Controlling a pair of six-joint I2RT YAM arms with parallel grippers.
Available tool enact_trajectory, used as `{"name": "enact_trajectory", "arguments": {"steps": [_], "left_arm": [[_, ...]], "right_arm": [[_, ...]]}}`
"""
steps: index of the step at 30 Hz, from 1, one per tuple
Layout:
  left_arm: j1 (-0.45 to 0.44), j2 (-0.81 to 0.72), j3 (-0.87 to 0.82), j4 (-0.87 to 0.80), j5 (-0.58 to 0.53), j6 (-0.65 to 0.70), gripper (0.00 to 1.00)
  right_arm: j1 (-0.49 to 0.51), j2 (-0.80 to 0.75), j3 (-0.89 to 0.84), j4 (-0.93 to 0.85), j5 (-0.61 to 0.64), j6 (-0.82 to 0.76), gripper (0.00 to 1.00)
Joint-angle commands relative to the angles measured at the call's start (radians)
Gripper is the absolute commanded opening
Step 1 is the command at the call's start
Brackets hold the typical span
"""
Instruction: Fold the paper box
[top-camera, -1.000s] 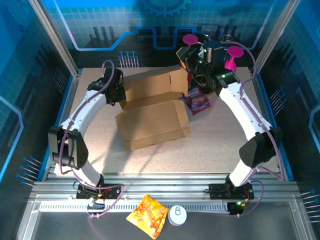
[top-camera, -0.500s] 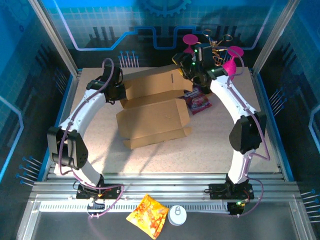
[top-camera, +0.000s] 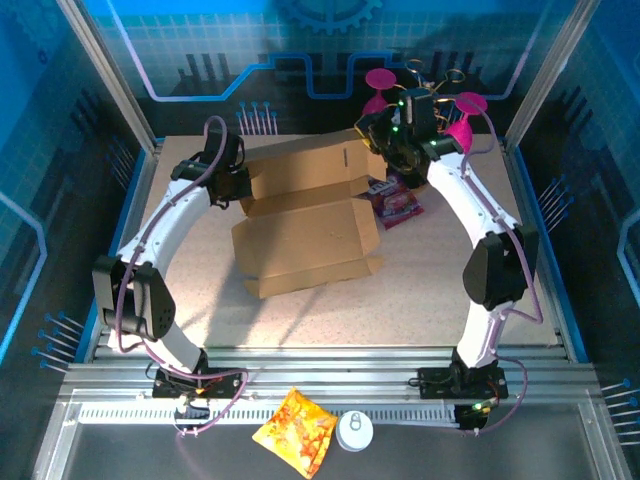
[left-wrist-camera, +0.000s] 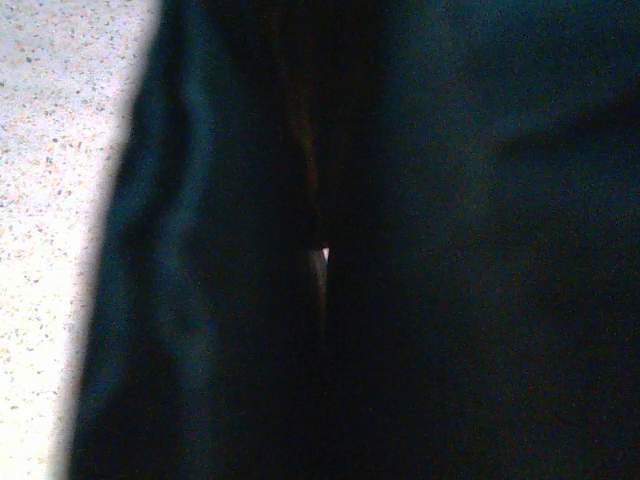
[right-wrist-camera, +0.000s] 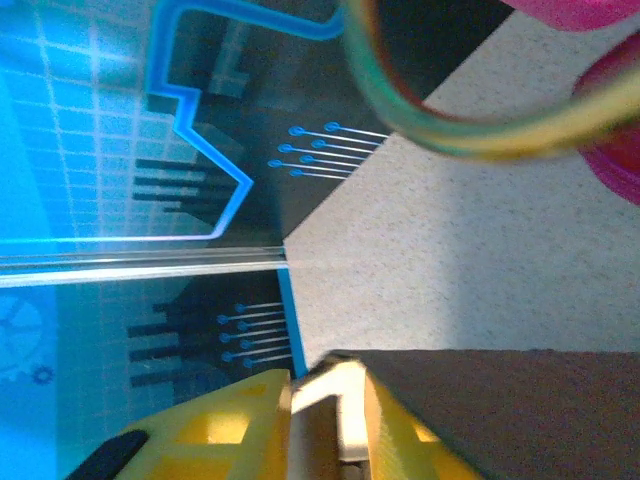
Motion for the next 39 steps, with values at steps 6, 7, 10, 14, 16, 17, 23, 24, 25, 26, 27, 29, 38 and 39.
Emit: {"name": "enact_trajectory", "arguments": {"steps": [6, 7, 10, 14, 16, 17, 23, 24, 25, 26, 27, 29, 38, 39], "left_arm": [[0.017, -0.019, 0.018, 0.006, 0.066, -0.041, 0.0], [0.017, -0.019, 0.019, 0.006, 0.068, -0.043, 0.0], [0.017, -0.016, 0.029, 0.002, 0.074, -0.046, 0.0], [0.017, -0.005, 0.047, -0.01, 0.077, -0.058, 0.0], [0.018, 0.001, 0.056, -0.018, 0.077, -0.068, 0.0], [0.018, 0.005, 0.06, -0.024, 0.08, -0.073, 0.0], [0.018, 0.02, 0.079, -0.045, 0.083, -0.08, 0.0], [0.018, 0.021, 0.082, -0.047, 0.083, -0.077, 0.0], [0.018, 0.021, 0.084, -0.051, 0.083, -0.074, 0.0], [0.018, 0.021, 0.085, -0.055, 0.082, -0.072, 0.0], [0.019, 0.021, 0.085, -0.057, 0.081, -0.07, 0.0], [0.02, 0.021, 0.085, -0.061, 0.079, -0.067, 0.0], [0.021, 0.023, 0.082, -0.059, 0.083, -0.062, 0.0], [0.02, 0.023, 0.083, -0.057, 0.085, -0.063, 0.0]], "right_arm": [[-0.013, -0.038, -0.023, -0.005, -0.068, -0.049, 0.16], [-0.008, -0.033, -0.018, -0.017, -0.08, -0.058, 0.16], [0.014, -0.024, -0.019, -0.058, -0.103, -0.078, 0.15], [0.039, -0.044, -0.06, -0.077, -0.09, -0.088, 0.24], [0.042, -0.06, -0.079, -0.072, -0.082, -0.082, 0.31], [0.043, -0.068, -0.089, -0.059, -0.084, -0.074, 0.34], [0.041, -0.1, -0.057, -0.089, -0.077, -0.09, 0.39], [0.041, -0.098, -0.038, -0.114, -0.078, -0.107, 0.4], [0.04, -0.099, -0.02, -0.138, -0.077, -0.127, 0.4], [0.039, -0.102, -0.01, -0.153, -0.072, -0.143, 0.39], [0.035, -0.111, -0.007, -0.164, -0.064, -0.151, 0.36], [0.029, -0.141, -0.024, -0.153, -0.058, -0.147, 0.32], [0.032, -0.178, -0.003, -0.117, -0.065, -0.124, 0.39], [0.033, -0.162, 0.015, -0.124, -0.064, -0.129, 0.39]]}}
